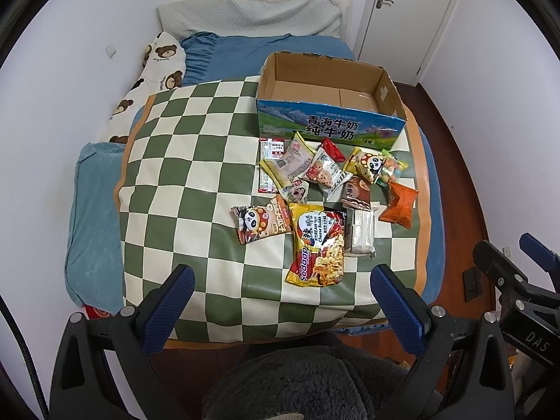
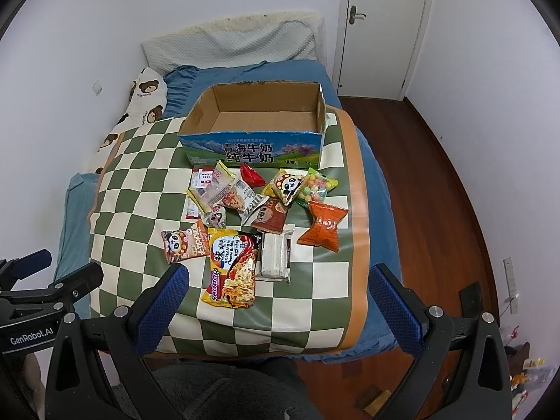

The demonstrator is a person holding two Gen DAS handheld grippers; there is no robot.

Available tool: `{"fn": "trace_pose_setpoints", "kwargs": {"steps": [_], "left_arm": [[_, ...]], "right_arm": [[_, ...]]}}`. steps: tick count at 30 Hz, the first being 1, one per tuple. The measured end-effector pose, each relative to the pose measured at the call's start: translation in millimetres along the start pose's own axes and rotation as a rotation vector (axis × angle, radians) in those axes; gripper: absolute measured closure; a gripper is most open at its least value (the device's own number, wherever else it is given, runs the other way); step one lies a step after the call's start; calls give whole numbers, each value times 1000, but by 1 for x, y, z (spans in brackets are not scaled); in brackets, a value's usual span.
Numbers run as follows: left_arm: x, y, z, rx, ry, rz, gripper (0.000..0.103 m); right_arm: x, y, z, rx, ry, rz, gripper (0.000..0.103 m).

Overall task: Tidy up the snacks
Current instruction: 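Grasp the yellow Cheese Buldak pack with the left tool while the right tool grasps the white bread packet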

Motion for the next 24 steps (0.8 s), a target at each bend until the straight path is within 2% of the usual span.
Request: {"fn": "trace_pose_setpoints", "kwargs": {"steps": [3, 6, 9, 11, 14, 18, 24], "left_arm": [[13, 1, 7, -10, -11, 17, 0], [45, 0, 14, -15, 3, 45, 0], [99, -9, 17, -12, 81, 34, 0], [146, -20, 16, 1, 179, 22, 0], [206, -40, 10, 28, 282, 6, 0], [267, -61, 3, 43, 360, -16, 3], [339, -83, -4, 77, 459, -2, 2]], "right_arm": [[10, -6, 5, 10, 9, 2, 0], [32, -14, 9, 37, 31, 16, 0], [67, -26, 9, 64, 60, 30, 0], [101, -36, 8, 87, 85, 50, 0], [154, -50, 5, 130, 136, 79, 6], [223, -67, -4, 196, 217, 120, 20], [286, -82, -15, 226, 292, 162, 21]]}}
Point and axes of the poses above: each gripper's, at about its wrist camera, not at the fingertips, and x roughly the way its jaws point, y to its left, z to its top, the point moved 1 cm from there along x, roughly the way its jaws point, and after that the axes turned 2 degrees about z, right-handed, at the moved point
